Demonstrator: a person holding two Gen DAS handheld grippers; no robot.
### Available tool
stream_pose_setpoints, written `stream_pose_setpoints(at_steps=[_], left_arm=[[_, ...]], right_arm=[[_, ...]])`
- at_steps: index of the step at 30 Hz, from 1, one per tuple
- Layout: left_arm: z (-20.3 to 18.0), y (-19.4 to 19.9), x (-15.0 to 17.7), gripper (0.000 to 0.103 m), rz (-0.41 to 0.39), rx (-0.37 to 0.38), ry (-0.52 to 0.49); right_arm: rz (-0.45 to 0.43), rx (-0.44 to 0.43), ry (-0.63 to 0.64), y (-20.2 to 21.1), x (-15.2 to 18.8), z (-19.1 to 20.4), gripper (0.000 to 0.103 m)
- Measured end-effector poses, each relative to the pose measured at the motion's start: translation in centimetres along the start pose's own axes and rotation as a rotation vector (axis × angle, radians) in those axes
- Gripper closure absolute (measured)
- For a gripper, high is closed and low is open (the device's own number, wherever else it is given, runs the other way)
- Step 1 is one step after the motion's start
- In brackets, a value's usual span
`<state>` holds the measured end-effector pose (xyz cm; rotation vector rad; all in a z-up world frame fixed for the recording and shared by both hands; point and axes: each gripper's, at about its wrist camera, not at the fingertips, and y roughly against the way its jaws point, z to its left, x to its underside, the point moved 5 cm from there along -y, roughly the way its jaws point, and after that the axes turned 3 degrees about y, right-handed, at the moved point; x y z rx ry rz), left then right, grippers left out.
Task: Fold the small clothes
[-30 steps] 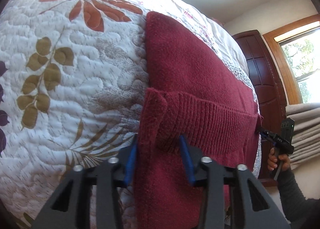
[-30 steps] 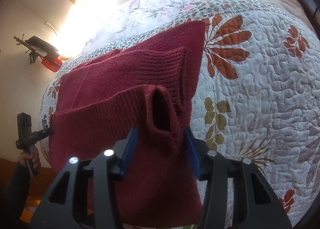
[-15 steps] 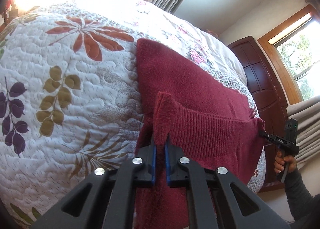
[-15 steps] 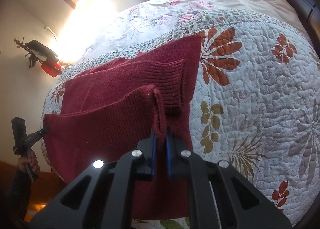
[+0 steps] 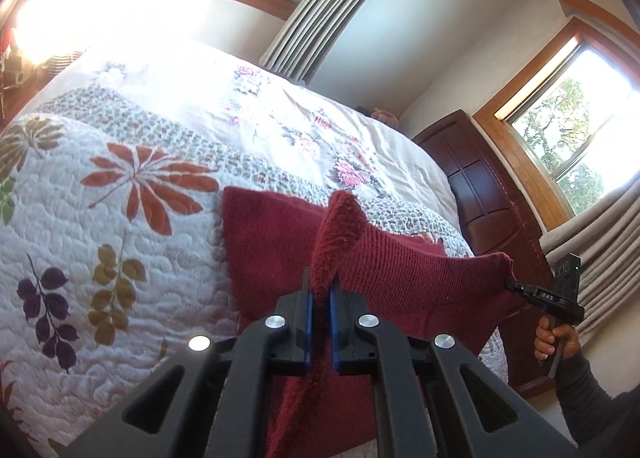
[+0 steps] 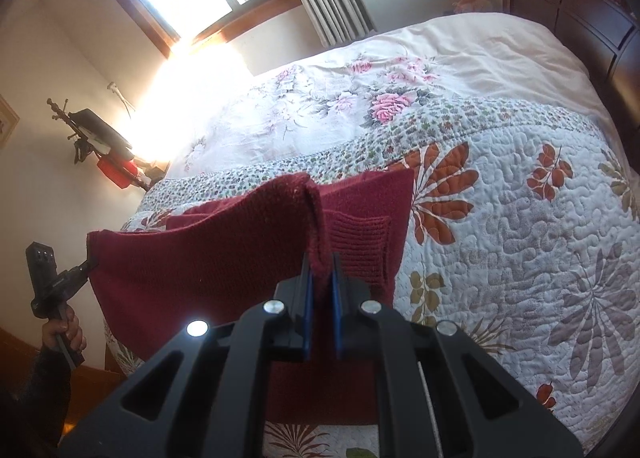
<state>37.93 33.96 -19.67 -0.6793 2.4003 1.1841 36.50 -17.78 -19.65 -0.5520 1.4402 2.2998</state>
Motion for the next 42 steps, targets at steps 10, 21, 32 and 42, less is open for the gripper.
stream_pose_setpoints(at_steps=[10,21,32,42], left_arm=[[-0.1,-5.3,-9.4,0.097,-0.025,0.042,-0.016],[6.5,-18.5,-11.5,0.097,0.232,-0.048,0.137],[7.8,-19.7,-12.3,0.097,0.190,0.001,0.188],[12.0,-24.9,-9.5,0.097,0.318,-0.124,0.236]], right_arm=[[-0.048,0.003,-0.013,-3.0,-8.1,-1.4,0.096],[0.150,0.029,-0.167,-14.0,-10.6,-7.7,0.096],[0.158,0.039,-0.163,-15.3,-12.0,-7.9,0.097],[0.288,0.150,-0.238,-21.1,-8.7,-11.6,0.097]])
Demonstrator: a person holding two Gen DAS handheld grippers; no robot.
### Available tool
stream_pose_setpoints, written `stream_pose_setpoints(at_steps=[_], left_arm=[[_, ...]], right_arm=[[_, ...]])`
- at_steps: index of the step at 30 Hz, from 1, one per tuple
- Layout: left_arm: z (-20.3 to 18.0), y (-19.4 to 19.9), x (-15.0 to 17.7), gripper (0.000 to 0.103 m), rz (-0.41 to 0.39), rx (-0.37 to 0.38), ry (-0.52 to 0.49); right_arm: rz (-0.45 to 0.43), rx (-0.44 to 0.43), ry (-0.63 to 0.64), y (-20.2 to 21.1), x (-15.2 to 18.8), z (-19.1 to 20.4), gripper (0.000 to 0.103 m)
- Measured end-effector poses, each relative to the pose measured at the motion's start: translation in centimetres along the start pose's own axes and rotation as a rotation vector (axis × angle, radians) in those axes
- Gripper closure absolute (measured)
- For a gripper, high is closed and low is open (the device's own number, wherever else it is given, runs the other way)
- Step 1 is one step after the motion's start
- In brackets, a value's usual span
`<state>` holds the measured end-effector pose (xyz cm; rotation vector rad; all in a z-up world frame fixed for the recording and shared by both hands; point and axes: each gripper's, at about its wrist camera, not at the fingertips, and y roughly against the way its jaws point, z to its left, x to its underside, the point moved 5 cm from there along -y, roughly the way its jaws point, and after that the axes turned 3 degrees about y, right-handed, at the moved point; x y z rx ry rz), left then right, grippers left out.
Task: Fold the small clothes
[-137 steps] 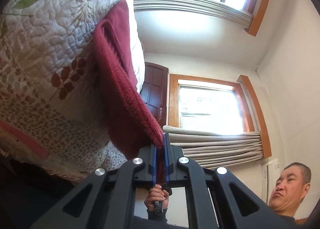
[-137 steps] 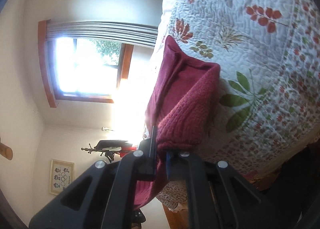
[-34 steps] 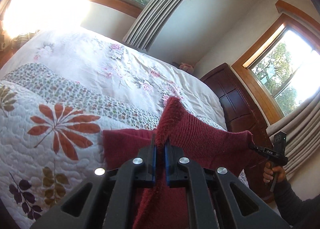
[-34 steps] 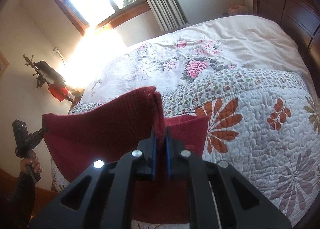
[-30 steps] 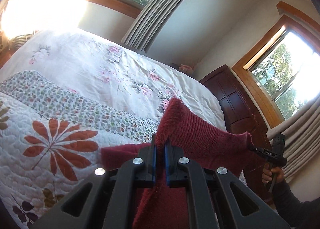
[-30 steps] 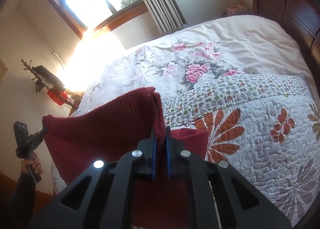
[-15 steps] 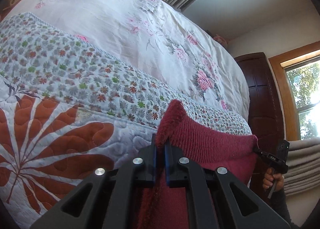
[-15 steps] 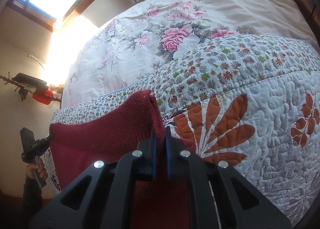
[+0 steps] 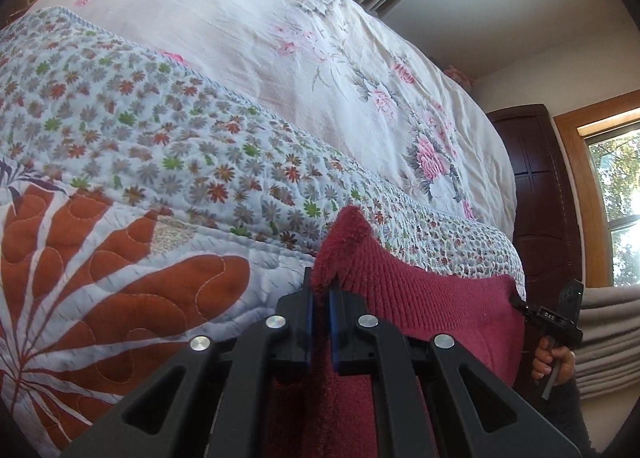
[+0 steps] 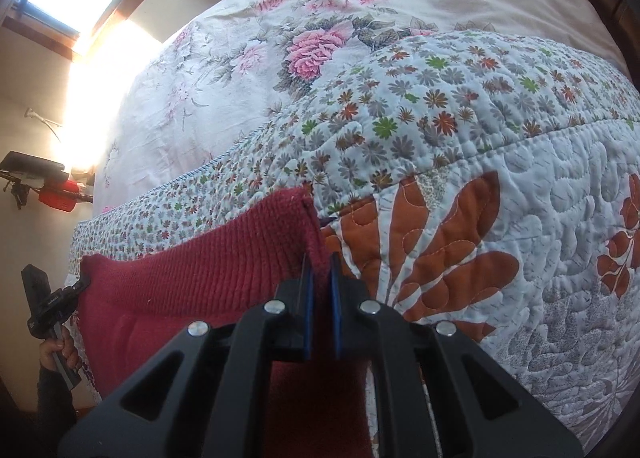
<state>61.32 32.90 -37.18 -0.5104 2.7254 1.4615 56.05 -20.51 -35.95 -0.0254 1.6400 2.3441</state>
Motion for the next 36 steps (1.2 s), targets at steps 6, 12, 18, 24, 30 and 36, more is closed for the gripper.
stream_pose_setpoints(at_steps=[6,12,18,24,30,36], left_arm=[[-0.5,0.1,-0.1,0.097,-0.001,-0.025,-0.038],[-1.8,0.8,0.0,0.095,-0.044,-0.054,-0.103],[-3.2,6.8,0.7,0.068,-0.213,-0.097,-0.143],[-7.6,7.6,6.9,0.058,-0.163,0.043,-0.302],[-3.6,2.0,8.6,0.073,-0.073,-0.091,-0.269],[-7.7,8.4,12.3,0.065,-0.184,0.067,-0.289]], right_arm=[[-0.004,0.027,-0.006,0.0,0.1,-0.1,0.097],[-0.007,0.048,-0.027,-0.8,0.5,-0.4,0.095],[-0.150,0.022,-0.011,4.7,1.4,0.0,0.080],[-0.136,-0.052,0.146,4.8,6.2,2.7,0.083],[-0.139,-0.004,0.099,3.1,6.9,0.1,0.102],[-0.186,-0.174,0.169,8.3,10.9,3.5,0.091]])
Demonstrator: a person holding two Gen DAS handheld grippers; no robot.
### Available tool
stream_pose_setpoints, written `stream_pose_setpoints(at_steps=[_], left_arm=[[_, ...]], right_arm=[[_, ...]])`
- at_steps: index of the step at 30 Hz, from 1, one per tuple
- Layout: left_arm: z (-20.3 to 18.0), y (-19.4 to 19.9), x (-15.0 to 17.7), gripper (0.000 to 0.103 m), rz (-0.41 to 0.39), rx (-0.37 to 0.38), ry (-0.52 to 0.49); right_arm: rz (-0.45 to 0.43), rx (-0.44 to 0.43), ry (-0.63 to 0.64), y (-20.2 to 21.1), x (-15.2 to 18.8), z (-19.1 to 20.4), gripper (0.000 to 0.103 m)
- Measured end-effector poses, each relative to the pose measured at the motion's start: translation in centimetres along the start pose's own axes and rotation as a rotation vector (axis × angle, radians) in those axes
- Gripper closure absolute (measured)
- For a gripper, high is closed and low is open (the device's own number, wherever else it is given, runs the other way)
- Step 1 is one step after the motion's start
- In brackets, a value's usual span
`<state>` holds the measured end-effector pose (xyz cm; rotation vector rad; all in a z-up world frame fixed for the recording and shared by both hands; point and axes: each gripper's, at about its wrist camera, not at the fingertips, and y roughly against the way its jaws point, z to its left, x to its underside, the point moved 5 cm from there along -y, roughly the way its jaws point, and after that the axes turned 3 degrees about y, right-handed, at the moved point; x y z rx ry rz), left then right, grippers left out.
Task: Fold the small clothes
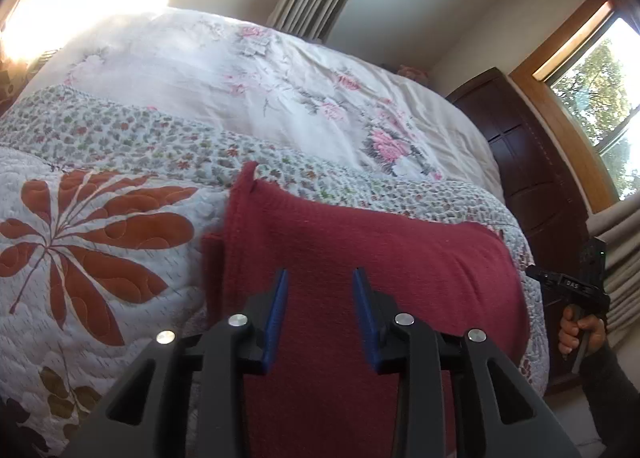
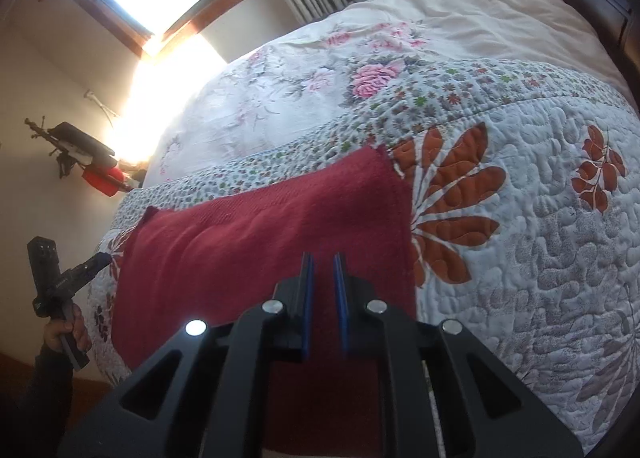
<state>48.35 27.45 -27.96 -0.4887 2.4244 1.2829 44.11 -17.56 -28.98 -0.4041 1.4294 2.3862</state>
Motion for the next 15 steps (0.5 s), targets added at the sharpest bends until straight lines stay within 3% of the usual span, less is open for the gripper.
stream_pose_setpoints(at_steps=[3,4,6,7,9,12,15], left_arm=[[-1.6,-0.4,3.8,0.065,0.058,0.043,-0.004],[-1.1,-1.4,5.3,0.065,0.098,0.022,0.005],[0.5,-3.3,7.6,0.068,0.151,-0.024,0.035],[1.0,-3.4,8.0,0.069,0.134,-0.021,0.035],[1.3,-2.8,7.9,0.071,0.120,-0.022,0.066],[-0.7,0.2,7.5,0.067,0.085,0.026,0.062],[-2.5,2.1,9.2,0.063,0.078,0.073,0.028]], right_arm=[[0.074,-0.063,0.035,-1.9,3.4,1.9,0.086],[0.102,-0.056,0.045,-2.9,4.6,1.9,0.087],[0.078,-0.046,0.053,-3.7,5.7,1.3,0.092],[0.069,-0.051,0.045,-3.6,5.8,0.8,0.100],[0.073,-0.030,0.014,-2.9,5.7,-0.3,0.103],[0.061,-0.021,0.059,-0.4,6.2,0.6,0.093],[0.083,-0.045,0.054,0.2,8.5,1.0,0.091]])
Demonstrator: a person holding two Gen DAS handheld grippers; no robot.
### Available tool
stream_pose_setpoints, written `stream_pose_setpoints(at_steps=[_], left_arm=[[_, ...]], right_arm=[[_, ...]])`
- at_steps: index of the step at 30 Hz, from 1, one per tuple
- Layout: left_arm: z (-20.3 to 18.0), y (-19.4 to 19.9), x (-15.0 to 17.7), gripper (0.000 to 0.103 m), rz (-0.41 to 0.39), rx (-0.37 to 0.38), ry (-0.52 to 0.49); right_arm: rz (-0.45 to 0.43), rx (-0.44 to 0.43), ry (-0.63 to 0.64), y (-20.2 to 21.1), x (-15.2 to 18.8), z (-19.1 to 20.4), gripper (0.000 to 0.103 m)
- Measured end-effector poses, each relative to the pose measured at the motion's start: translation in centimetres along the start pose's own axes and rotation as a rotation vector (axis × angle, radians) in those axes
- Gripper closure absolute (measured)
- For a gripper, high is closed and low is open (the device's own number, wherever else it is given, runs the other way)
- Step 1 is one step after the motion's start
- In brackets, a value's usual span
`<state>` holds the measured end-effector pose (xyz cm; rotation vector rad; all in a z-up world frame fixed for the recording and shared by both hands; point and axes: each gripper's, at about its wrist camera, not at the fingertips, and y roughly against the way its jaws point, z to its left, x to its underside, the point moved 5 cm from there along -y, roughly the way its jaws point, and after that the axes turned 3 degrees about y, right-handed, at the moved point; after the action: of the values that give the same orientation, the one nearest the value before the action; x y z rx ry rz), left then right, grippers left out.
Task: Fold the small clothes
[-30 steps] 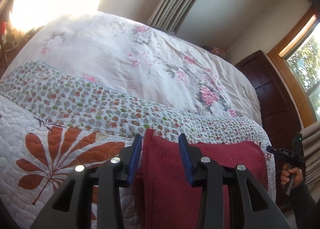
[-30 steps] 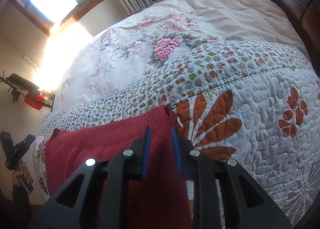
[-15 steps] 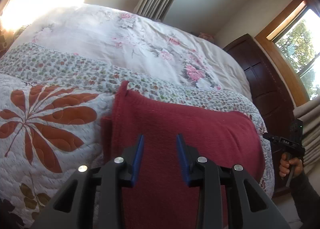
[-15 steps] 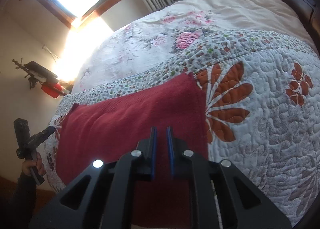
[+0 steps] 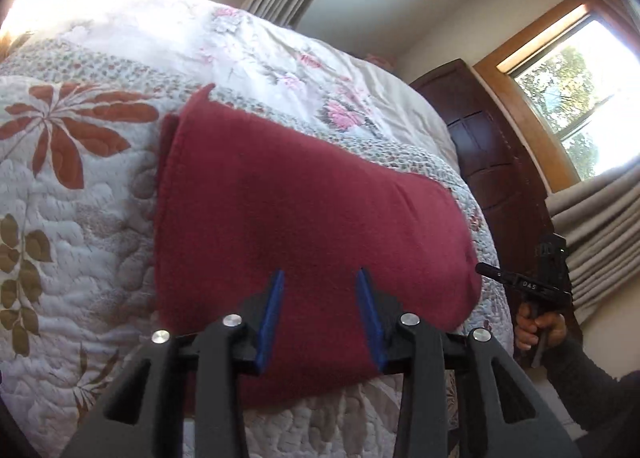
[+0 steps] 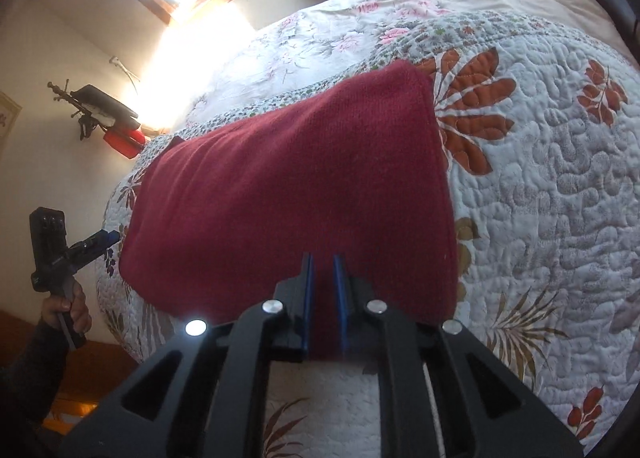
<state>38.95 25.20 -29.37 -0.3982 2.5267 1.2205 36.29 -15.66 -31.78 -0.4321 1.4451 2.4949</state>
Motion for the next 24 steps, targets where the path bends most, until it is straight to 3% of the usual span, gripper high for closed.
stream_pose_setpoints(at_steps=[3,5,6,7,8,10,12,13,16,19,24], left_arm=[[2.6,-2.5,3.2,0.062,0.095,-0.080,0.048],[4.3,-3.4,4.4,0.062,0.105,-0.062,0.096],[4.5,-3.0,4.3,0.062,0.103,-0.038,0.109],[4.6,-2.4,4.0,0.062,0.111,-0.020,0.129],[4.8,-1.6,3.8,0.060,0.119,-0.002,0.152],[5.6,0.5,3.0,0.045,0.109,0.041,0.201],[7.2,2.7,1.5,0.026,0.069,0.057,0.257],[8.2,3.3,0.6,0.023,0.055,0.060,0.288],[11.4,3.2,-2.2,0.019,0.084,0.083,0.404],[13.1,1.5,-4.6,0.018,0.148,0.148,0.478],[13.7,0.4,-7.2,0.014,0.181,0.212,0.485]], right_arm=[[0.067,0.077,-0.043,-2.6,2.6,-2.5,0.095],[0.071,0.125,-0.072,-2.8,3.2,-3.4,0.098],[0.061,0.173,-0.038,-2.2,2.9,-2.7,0.093],[0.045,0.243,0.034,-1.0,3.0,-1.3,0.082],[0.027,0.312,0.129,0.0,2.7,0.6,0.076],[-0.011,0.419,0.328,1.7,2.5,5.6,0.065],[-0.024,0.472,0.499,2.2,2.9,11.1,0.056],[-0.021,0.480,0.571,2.0,3.4,13.9,0.051],[-0.001,0.454,0.787,-0.8,5.4,22.0,0.040],[0.016,0.459,1.044,-5.9,7.9,29.5,0.037],[0.032,0.509,1.296,-13.8,9.9,36.0,0.035]])
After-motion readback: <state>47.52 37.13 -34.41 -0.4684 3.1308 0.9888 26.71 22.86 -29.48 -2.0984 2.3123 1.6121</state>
